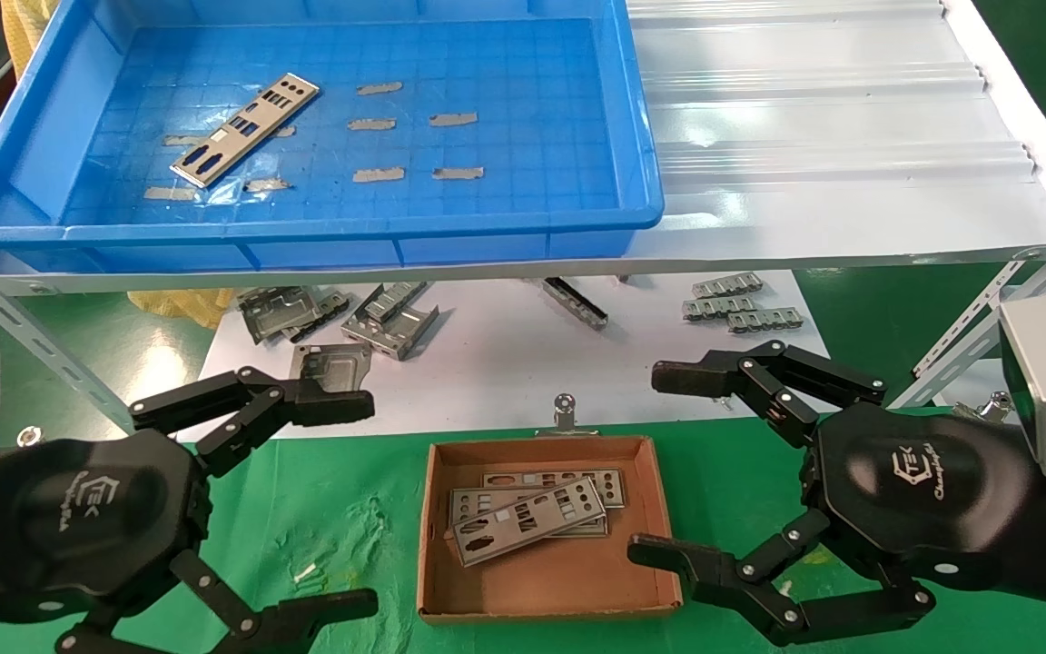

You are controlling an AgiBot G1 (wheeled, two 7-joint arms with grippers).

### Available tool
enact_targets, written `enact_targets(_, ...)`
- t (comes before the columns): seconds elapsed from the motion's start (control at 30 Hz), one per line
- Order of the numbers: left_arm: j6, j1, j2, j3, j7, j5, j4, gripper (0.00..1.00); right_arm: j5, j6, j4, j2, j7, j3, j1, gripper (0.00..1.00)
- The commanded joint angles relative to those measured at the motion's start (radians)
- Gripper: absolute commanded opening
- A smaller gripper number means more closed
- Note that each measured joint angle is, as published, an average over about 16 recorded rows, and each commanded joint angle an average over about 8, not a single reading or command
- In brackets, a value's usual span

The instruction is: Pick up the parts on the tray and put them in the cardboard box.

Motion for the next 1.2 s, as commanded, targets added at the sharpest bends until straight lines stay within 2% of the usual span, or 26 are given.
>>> enact_targets(0.03,0.000,0.000,0.000,0.000,0.000,0.000,0.000,1.00,0.000,0.000,0.000,0.000,0.000,0.000,0.000,1.00)
enact_targets(1.2,0.000,0.000,0.000,0.000,0.000,0.000,0.000,1.00,0.000,0.000,0.000,0.000,0.000,0.000,0.000,1.00)
